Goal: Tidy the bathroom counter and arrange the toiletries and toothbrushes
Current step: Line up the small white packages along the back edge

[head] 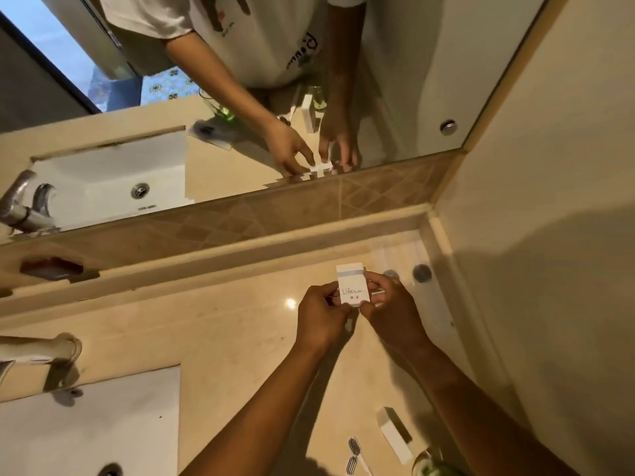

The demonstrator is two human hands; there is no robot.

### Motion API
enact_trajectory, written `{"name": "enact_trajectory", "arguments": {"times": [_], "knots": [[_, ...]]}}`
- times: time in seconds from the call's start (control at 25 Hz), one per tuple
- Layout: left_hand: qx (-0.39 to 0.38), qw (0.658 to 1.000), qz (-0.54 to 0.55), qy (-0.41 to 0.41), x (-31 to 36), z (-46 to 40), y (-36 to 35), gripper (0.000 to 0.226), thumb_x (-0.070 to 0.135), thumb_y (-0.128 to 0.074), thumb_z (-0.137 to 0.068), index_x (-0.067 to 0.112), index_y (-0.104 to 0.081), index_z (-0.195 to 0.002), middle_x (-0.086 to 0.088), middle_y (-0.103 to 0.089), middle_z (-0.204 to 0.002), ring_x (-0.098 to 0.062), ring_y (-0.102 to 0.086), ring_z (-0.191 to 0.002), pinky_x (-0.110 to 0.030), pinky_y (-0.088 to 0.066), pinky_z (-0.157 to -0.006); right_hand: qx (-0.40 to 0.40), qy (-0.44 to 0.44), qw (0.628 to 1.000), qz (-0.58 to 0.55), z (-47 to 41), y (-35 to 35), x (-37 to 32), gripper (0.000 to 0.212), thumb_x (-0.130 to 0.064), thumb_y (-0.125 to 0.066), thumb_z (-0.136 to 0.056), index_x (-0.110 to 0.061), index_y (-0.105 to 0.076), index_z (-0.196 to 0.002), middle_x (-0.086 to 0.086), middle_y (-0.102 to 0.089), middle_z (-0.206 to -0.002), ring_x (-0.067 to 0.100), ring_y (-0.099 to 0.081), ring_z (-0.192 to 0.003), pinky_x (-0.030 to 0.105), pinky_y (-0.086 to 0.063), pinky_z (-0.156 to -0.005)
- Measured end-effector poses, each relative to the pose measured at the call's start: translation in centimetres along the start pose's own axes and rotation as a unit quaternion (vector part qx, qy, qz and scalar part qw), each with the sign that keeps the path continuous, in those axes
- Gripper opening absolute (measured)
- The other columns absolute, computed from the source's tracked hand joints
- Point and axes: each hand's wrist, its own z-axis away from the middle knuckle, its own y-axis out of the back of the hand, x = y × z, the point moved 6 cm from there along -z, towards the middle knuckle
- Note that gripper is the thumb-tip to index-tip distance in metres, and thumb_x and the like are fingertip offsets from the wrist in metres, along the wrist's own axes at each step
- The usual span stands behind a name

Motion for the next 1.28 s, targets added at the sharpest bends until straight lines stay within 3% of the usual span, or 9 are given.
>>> {"name": "enact_trajectory", "arguments": {"times": [0.08, 0.2, 0.32, 0.56, 1.04, 1.28], "knots": [[0.01, 1.0, -0.02, -0.005, 0.0, -1.6, -0.6, 0.039, -0.001, -0.064, -0.079, 0.035, -0.077, -0.089, 0.017, -0.071, -0.071, -0.001, -0.064, -0.07, -0.009, -0.044, -0.058, 0.005, -0.001, 0.999, 0.034, -1.6, -0.1, 0.7, 0.055, -0.003, -0.069, -0.081, -0.022, -0.059, -0.132, 0.003, -0.06, -0.123, 0.017, -0.066, -0.108, 0.003, -0.049, -0.066], [0.023, 0.999, -0.033, -0.008, -0.6, -4.2, -1.8, 0.04, 0.003, -0.061, -0.081, 0.027, -0.077, -0.11, 0.004, -0.076, -0.098, -0.013, -0.067, -0.089, -0.008, -0.041, -0.063, 0.02, 0.026, 0.998, 0.058, -3.5, -0.1, 1.1, 0.047, -0.002, -0.07, -0.085, -0.018, -0.061, -0.128, 0.007, -0.059, -0.128, 0.023, -0.064, -0.114, 0.02, -0.058, -0.08], [0.031, 0.999, -0.04, -0.015, -1.2, -6.2, -3.0, 0.041, 0.01, -0.055, -0.078, 0.031, -0.077, -0.104, 0.004, -0.074, -0.093, -0.017, -0.069, -0.086, -0.016, -0.044, -0.065, 0.037, 0.035, 0.995, 0.083, -5.2, 0.0, 1.3, 0.042, -0.005, -0.071, -0.088, -0.017, -0.062, -0.127, 0.005, -0.058, -0.133, 0.024, -0.063, -0.118, 0.032, -0.06, -0.09], [0.05, 0.998, -0.028, -0.015, -1.1, -7.6, -3.2, 0.038, 0.006, -0.063, -0.081, 0.029, -0.077, -0.107, 0.001, -0.069, -0.099, -0.015, -0.067, -0.089, -0.027, -0.054, -0.078, 0.036, 0.029, 0.994, 0.104, -6.6, -0.4, 1.6, 0.044, -0.012, -0.073, -0.088, -0.019, -0.06, -0.129, 0.001, -0.056, -0.134, 0.018, -0.064, -0.111, 0.023, -0.057, -0.086], [0.051, 0.998, -0.034, -0.001, -1.7, -7.8, -2.4, 0.036, 0.01, -0.066, -0.085, 0.025, -0.075, -0.117, 0.002, -0.067, -0.106, -0.013, -0.065, -0.093, -0.003, -0.04, -0.069, 0.036, 0.025, 0.993, 0.113, -6.6, -1.6, 1.7, 0.046, -0.017, -0.074, -0.088, -0.022, -0.058, -0.131, 0.001, -0.053, -0.137, 0.021, -0.062, -0.117, 0.032, -0.06, -0.091], [0.062, 0.998, -0.013, 0.031, -2.5, -6.3, -0.6, 0.04, 0.007, -0.065, -0.088, 0.011, -0.065, -0.128, -0.003, -0.07, -0.115, -0.008, -0.062, -0.091, -0.012, -0.043, -0.077, 0.063, 0.039, 0.991, 0.113, -4.9, -0.1, 0.1, 0.036, -0.028, -0.07, -0.093, -0.024, -0.061, -0.127, 0.002, -0.049, -0.137, 0.02, -0.063, -0.117, 0.028, -0.056, -0.096]]}}
